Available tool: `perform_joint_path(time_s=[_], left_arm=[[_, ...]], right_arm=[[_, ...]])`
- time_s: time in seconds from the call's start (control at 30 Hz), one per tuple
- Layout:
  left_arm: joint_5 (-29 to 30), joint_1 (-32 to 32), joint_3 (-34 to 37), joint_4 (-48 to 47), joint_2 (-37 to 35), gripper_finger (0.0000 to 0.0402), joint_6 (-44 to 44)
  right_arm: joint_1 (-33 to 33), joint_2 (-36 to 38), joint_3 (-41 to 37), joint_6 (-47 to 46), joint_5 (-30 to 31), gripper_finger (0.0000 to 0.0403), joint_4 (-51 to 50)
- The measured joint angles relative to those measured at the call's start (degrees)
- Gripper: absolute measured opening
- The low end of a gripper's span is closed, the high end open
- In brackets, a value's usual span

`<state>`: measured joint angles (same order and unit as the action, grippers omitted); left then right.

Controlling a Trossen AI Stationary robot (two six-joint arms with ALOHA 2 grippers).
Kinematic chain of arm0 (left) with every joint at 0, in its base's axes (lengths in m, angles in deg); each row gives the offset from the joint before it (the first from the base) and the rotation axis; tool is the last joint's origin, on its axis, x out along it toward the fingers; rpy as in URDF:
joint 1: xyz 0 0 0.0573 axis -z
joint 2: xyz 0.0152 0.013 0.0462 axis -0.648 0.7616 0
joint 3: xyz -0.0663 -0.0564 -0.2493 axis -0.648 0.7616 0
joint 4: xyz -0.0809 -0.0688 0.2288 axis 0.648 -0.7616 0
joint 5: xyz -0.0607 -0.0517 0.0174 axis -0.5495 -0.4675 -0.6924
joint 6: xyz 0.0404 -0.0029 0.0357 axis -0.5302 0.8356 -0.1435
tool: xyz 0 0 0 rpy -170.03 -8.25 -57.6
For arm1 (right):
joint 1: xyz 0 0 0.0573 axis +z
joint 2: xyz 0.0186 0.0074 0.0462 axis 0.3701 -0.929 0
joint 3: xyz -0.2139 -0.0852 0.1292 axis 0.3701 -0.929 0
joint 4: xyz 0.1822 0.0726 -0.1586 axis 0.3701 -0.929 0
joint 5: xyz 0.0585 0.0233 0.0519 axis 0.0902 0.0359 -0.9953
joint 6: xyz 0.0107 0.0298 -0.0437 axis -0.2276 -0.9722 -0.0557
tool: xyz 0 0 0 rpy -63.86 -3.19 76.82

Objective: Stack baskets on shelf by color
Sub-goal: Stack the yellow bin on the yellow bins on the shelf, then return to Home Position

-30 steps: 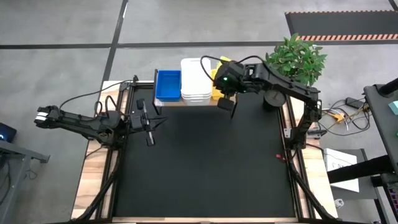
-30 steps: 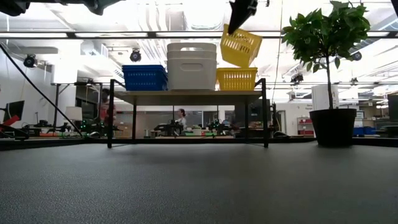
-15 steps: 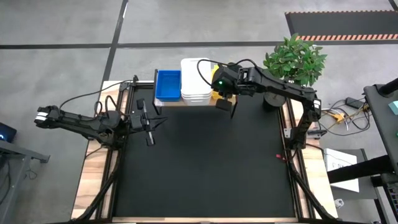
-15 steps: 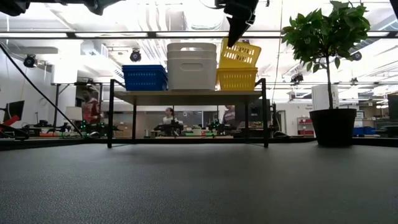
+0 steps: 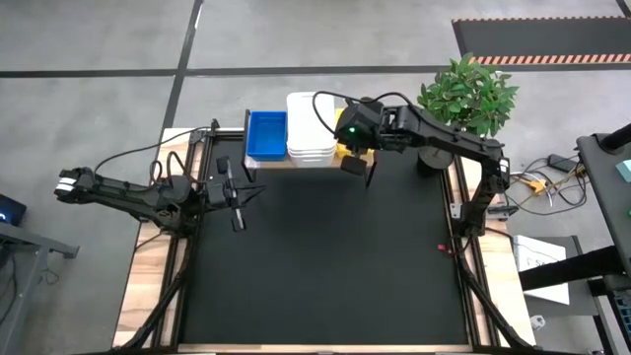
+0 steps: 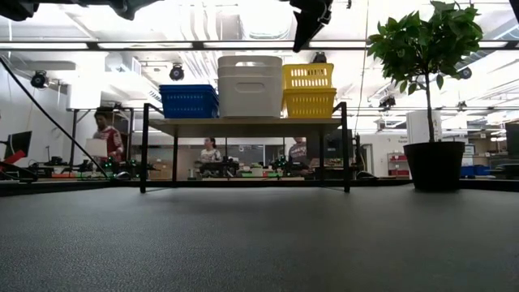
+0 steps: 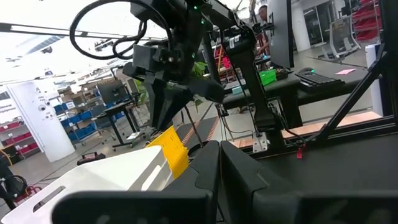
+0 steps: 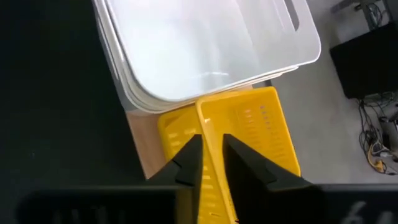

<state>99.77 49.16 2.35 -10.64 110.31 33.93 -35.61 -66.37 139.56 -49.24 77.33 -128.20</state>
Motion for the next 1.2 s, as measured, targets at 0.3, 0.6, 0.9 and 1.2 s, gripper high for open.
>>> perform_joint_path(time_s=[0.3, 0.6, 0.9, 1.2], left_arm=[[0.0, 0.0, 0.0, 0.0, 0.0, 0.0000, 0.0], [0.0, 0.0, 0.0, -0.2, 0.0, 0.0000, 0.2], [-6.7, 1.1, -1.0, -22.0, -10.0, 0.0000, 0.2], [-19.3, 1.1, 3.4, -36.3, -20.5, 0.0000, 5.9]], right_arm=[[-0.4, -0.1, -6.6, -1.9, 0.2, 0.0009, 3.6], [1.0, 0.2, -6.6, -4.5, -0.4, 0.0008, 1.8], [12.9, 9.6, -24.4, -5.3, -7.8, 0.0008, 16.1], [28.0, 22.8, -64.4, 7.3, -7.4, 0.0008, 69.9]])
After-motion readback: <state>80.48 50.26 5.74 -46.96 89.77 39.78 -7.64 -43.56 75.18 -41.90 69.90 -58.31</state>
